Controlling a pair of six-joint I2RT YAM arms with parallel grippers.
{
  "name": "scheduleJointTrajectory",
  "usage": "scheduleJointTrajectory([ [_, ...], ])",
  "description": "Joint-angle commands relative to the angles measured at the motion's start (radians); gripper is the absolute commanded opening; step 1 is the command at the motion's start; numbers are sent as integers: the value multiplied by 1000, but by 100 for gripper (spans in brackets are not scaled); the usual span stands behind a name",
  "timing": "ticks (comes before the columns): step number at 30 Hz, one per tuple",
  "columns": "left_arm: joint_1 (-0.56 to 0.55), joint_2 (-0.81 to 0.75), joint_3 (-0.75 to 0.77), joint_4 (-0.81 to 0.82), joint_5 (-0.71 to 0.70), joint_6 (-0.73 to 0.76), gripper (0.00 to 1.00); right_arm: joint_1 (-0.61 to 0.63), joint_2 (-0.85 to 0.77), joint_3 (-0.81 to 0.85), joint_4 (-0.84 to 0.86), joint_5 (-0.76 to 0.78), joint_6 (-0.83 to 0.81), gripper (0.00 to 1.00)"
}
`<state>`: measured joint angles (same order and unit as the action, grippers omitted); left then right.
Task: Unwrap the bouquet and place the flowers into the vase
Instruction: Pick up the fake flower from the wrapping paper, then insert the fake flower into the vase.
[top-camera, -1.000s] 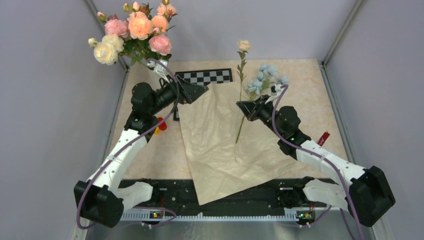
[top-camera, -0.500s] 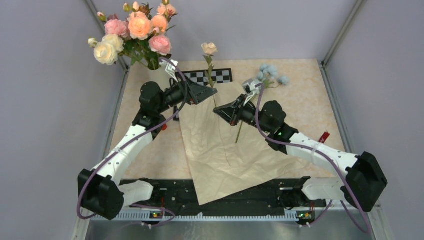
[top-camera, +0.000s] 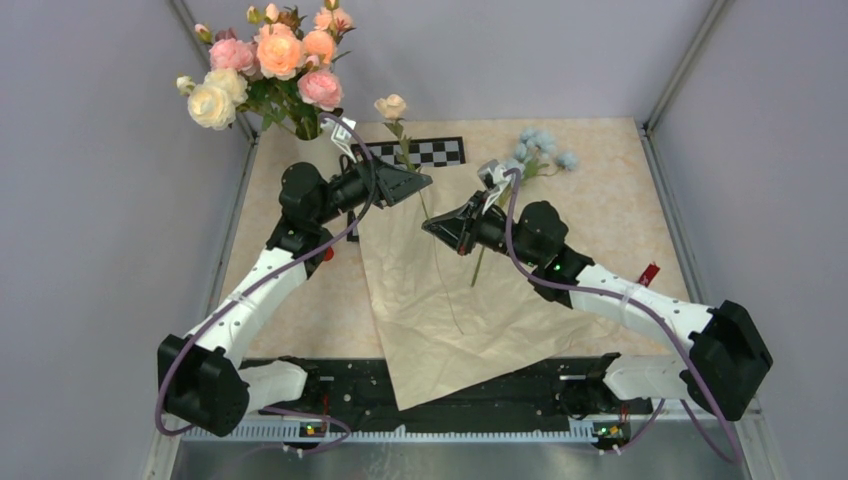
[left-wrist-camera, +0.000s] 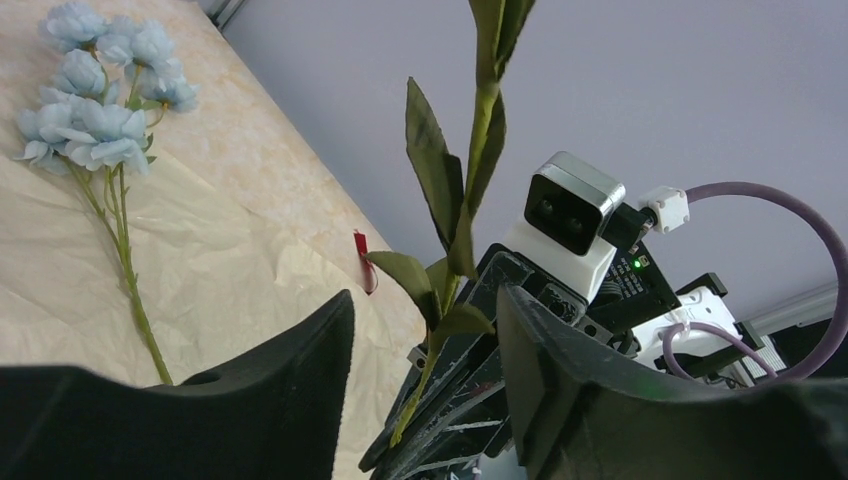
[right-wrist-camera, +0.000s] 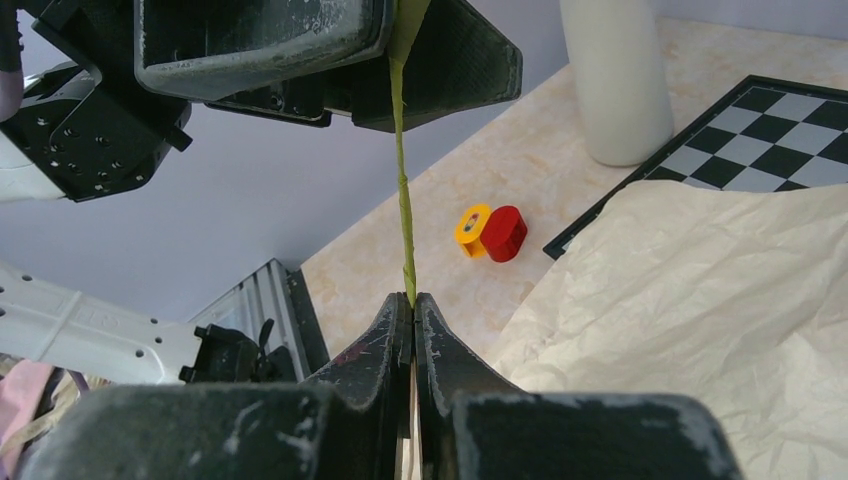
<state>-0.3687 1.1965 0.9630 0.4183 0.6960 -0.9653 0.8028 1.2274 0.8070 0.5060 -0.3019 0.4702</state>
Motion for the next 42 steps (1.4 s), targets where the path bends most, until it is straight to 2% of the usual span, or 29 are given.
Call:
scheduleJointTrajectory([
  [1, -4, -2, 31, 45, 14, 9, 46, 12, 7, 54, 18, 11, -18, 0],
  [7, -3, -1, 35, 36, 13, 21, 20, 12, 22, 55, 18, 13, -14, 0],
  [12, -3, -7, 40, 8, 4, 51, 2, 12, 18, 49, 18, 23, -11, 0],
  [18, -3, -5, 48, -6, 9, 80, 0, 13, 15, 50, 7, 33, -13, 1],
  [24, -4, -10, 95, -100, 8, 199, 0, 12, -10, 47, -20, 51, -37, 31],
  [29, -2, -16, 162, -248, 1, 377, 0, 12, -48, 38, -59, 95, -79, 52],
  [37, 20, -48, 270, -461, -53, 659, 0, 8, -128, -6, -117, 197, -125, 78],
  [42, 99, -83, 320, -513, -119, 702, 0, -42, -205, -58, -150, 222, -147, 84],
])
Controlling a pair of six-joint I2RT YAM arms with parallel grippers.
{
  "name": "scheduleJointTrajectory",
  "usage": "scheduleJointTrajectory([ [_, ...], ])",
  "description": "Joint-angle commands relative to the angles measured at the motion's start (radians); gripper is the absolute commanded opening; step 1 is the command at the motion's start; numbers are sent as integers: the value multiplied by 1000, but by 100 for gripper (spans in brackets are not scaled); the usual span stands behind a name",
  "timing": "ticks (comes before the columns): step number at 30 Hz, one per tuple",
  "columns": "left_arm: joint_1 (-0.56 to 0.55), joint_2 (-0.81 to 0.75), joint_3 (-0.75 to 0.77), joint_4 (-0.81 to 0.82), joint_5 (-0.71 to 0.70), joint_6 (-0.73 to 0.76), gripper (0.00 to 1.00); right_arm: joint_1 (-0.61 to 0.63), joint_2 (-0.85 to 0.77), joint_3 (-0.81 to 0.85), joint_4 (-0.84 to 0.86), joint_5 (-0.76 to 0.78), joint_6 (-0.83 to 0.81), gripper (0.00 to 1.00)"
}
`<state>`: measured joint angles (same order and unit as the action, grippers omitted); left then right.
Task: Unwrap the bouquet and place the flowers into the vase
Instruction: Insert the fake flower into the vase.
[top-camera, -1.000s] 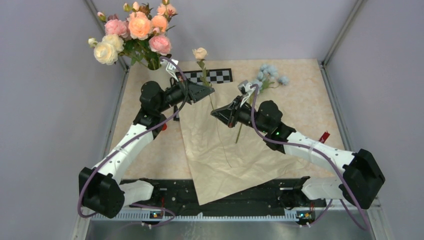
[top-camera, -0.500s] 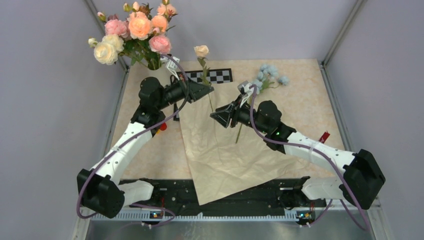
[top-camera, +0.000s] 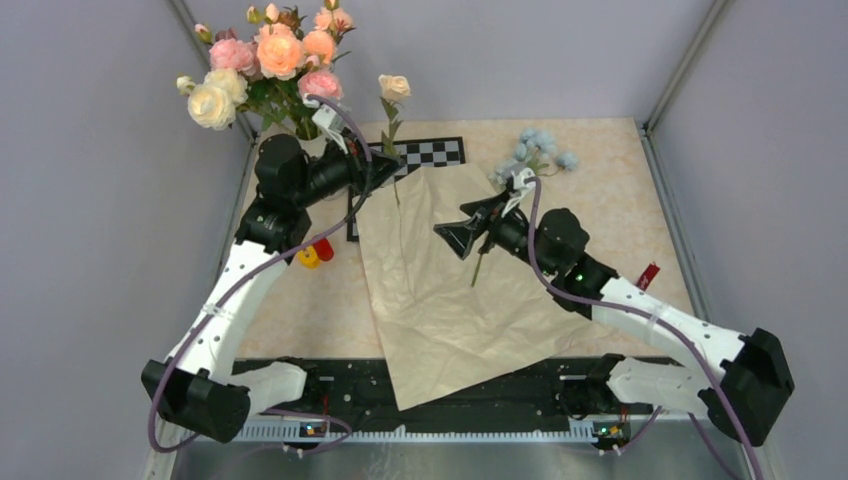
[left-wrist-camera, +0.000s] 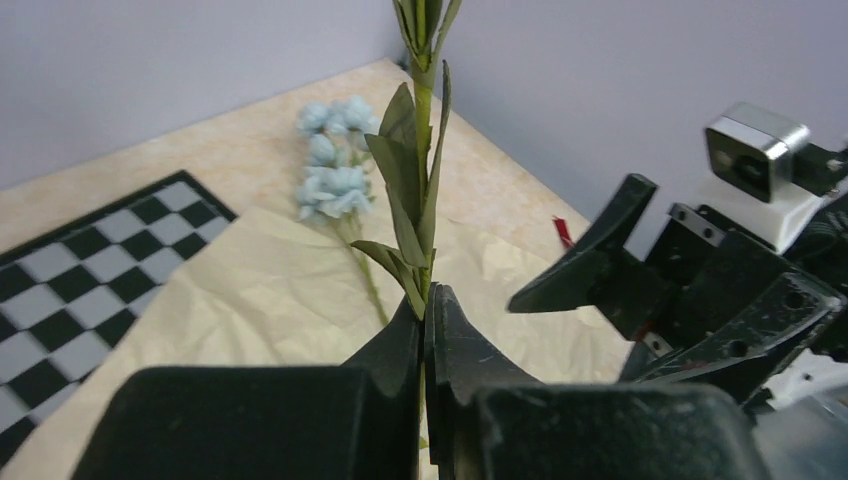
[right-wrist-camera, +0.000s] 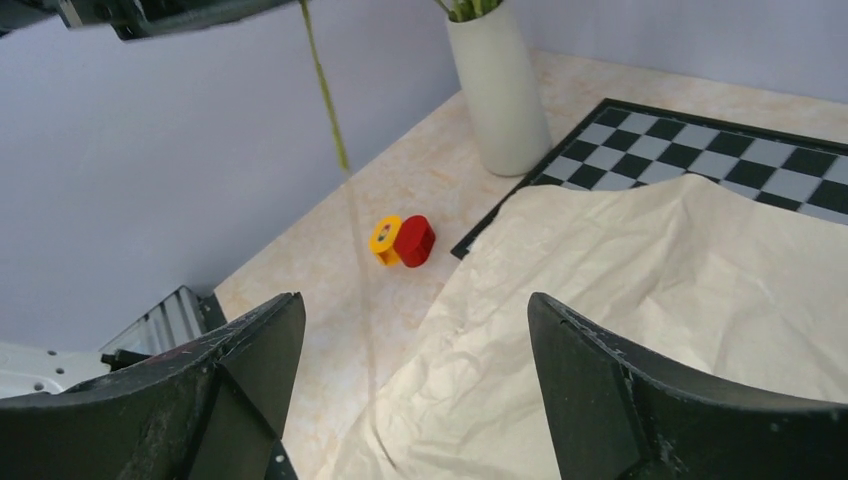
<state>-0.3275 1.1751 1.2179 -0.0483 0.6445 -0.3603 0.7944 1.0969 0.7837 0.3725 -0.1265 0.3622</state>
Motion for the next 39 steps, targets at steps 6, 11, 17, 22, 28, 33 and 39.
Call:
scheduleJointTrajectory([
  [6, 163, -89, 135, -65, -172, 144, 0, -160, -190, -110, -69, 29, -48, 87],
  [11, 226, -106, 185, -53, -311, 219, 0, -242, -289, -162, -148, 69, -88, 90],
  [17, 288, -81, 283, -18, -458, 291, 0, -374, -381, -227, -186, 30, -49, 94],
  [22, 321, -57, 339, 31, -485, 299, 0, -461, -427, -270, -175, -29, 1, 95],
  [28, 372, -24, 372, 147, -542, 312, 0, -480, -434, -272, -178, -39, 5, 95],
  [33, 393, 50, 430, 191, -557, 299, 0, -490, -443, -268, -188, -32, -1, 95],
  [39, 404, 98, 419, 310, -557, 302, 0, -495, -465, -275, -194, -22, 6, 96],
])
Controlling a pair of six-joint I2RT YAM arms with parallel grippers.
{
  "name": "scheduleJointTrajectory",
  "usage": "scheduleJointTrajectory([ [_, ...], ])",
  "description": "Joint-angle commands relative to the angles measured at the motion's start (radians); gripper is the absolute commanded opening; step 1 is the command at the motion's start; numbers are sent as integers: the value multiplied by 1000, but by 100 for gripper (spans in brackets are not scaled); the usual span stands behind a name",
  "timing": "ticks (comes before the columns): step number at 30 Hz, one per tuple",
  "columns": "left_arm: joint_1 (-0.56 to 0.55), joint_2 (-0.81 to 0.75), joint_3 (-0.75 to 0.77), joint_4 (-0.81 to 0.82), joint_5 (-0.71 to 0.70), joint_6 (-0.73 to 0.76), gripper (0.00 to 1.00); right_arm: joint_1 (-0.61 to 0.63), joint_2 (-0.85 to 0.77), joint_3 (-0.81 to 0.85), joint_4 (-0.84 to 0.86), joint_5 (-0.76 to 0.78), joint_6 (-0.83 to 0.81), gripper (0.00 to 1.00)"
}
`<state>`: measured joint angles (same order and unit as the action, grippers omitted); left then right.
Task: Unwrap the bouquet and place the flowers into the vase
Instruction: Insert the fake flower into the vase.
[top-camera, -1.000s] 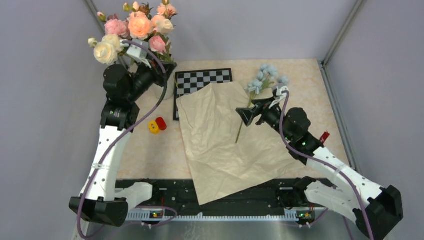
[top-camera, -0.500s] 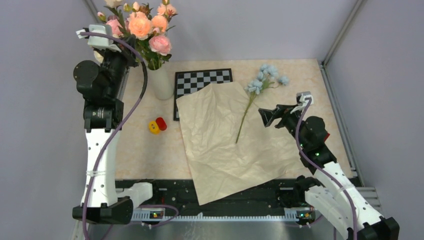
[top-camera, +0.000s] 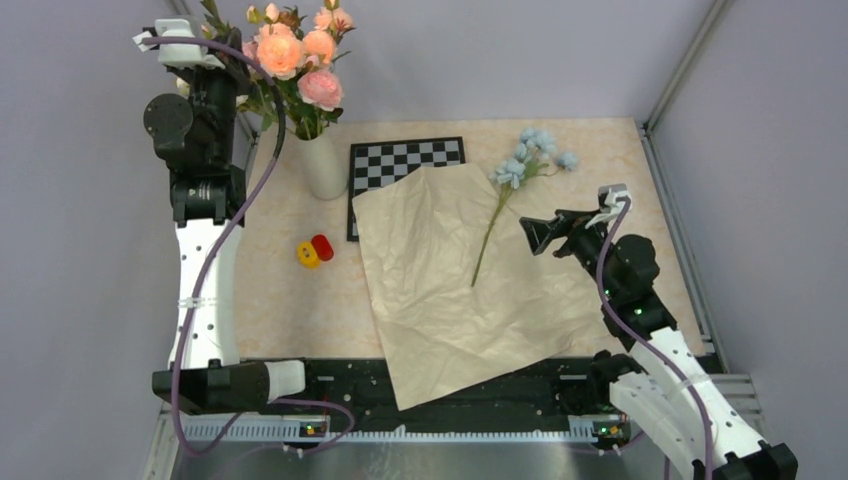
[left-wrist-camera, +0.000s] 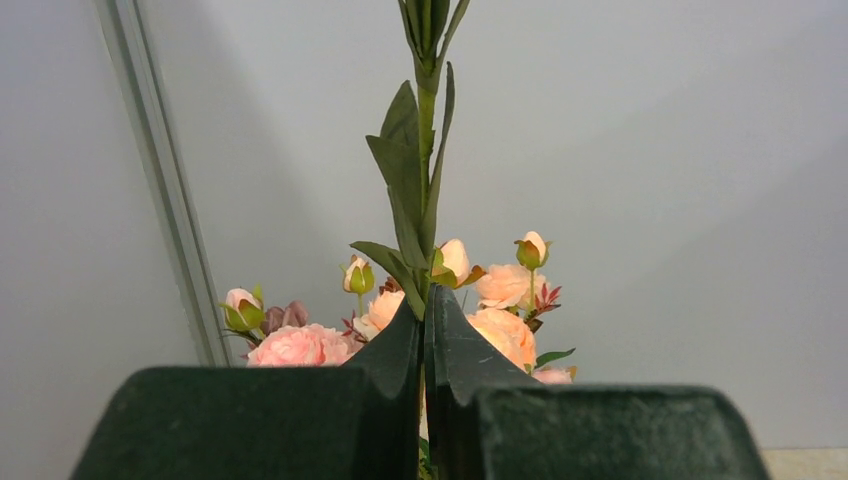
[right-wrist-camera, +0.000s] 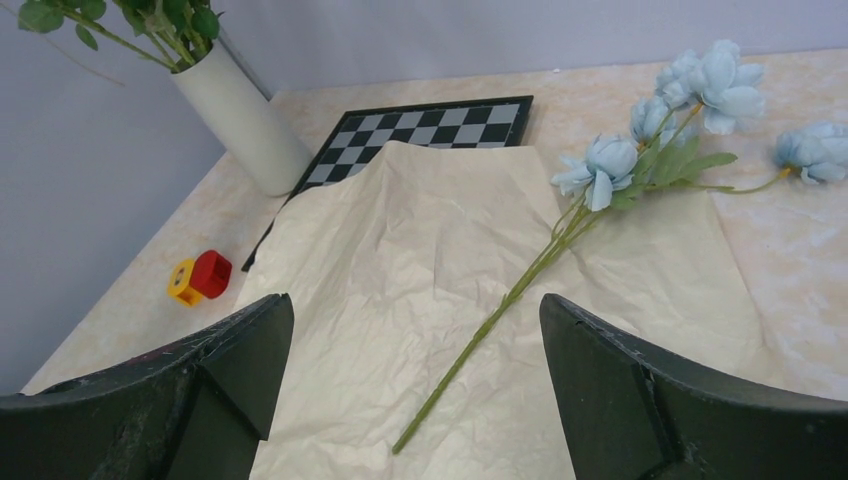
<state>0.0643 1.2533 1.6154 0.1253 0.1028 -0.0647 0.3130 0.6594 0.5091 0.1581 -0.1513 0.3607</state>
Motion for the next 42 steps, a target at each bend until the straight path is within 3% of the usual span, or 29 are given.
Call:
scheduleJointTrajectory([
  [1, 15, 28, 26, 148, -7, 3, 0, -15, -31, -1, 17, 6, 7, 95],
  [15, 49, 133, 27, 271, 61, -39, 0, -21, -49, -7, 26, 33, 18, 96],
  [28, 81, 179, -110, 491, 33, -88, 0, -21, -56, -13, 39, 38, 27, 96],
  [42, 85, 208, -206, 547, 74, -107, 0, -26, -53, -13, 38, 39, 27, 96],
])
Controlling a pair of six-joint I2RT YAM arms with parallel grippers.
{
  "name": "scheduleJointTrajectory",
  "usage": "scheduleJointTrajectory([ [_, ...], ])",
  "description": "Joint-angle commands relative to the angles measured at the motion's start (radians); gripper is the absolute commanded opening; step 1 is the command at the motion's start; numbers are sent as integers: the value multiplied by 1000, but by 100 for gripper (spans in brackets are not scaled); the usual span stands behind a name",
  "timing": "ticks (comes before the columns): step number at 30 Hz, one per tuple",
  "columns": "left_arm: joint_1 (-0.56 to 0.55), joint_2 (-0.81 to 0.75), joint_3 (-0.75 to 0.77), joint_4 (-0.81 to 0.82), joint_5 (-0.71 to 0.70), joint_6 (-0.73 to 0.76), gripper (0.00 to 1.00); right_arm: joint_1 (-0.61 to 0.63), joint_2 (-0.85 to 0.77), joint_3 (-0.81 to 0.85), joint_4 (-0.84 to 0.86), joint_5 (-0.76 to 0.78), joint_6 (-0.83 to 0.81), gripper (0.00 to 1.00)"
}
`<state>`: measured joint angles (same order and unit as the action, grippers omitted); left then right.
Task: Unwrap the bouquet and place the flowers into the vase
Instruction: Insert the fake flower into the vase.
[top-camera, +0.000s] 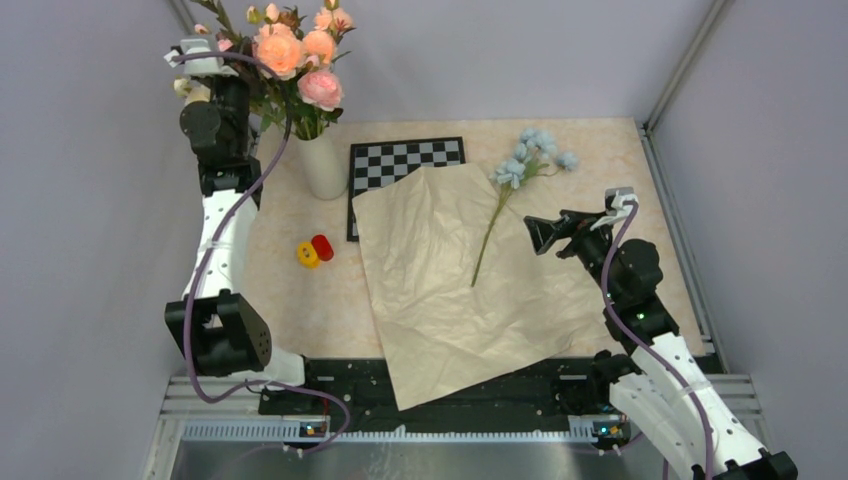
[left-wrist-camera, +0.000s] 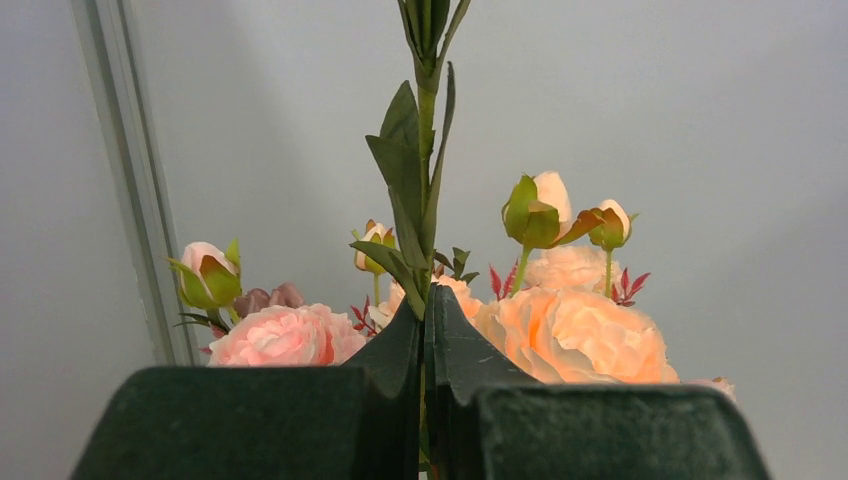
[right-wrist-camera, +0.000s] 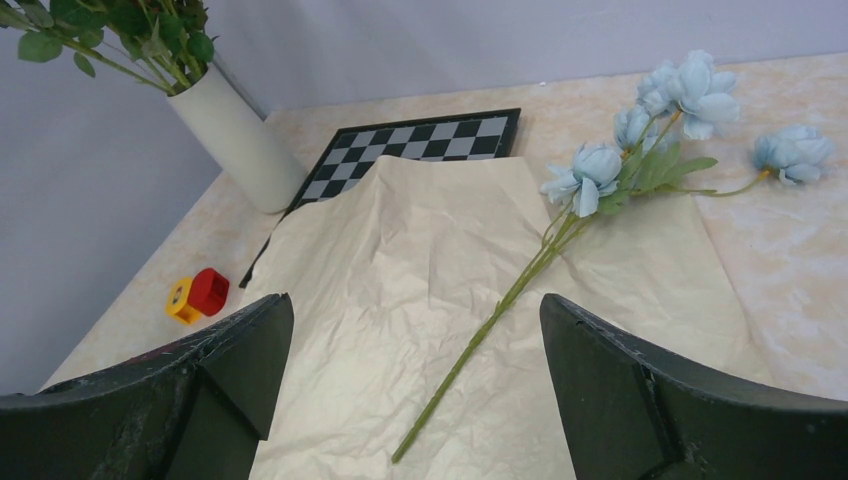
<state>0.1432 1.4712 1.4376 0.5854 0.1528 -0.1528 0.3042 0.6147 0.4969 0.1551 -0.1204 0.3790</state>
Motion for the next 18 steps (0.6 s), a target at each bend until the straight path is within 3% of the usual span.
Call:
scheduleJointTrajectory([
  [1, 6, -12, -39, 90, 22, -19, 0, -17, -8, 0, 43, 8, 8, 96],
  [18, 6, 33, -168, 137, 47, -58, 0, -22, -7, 3, 41, -6, 0, 96],
])
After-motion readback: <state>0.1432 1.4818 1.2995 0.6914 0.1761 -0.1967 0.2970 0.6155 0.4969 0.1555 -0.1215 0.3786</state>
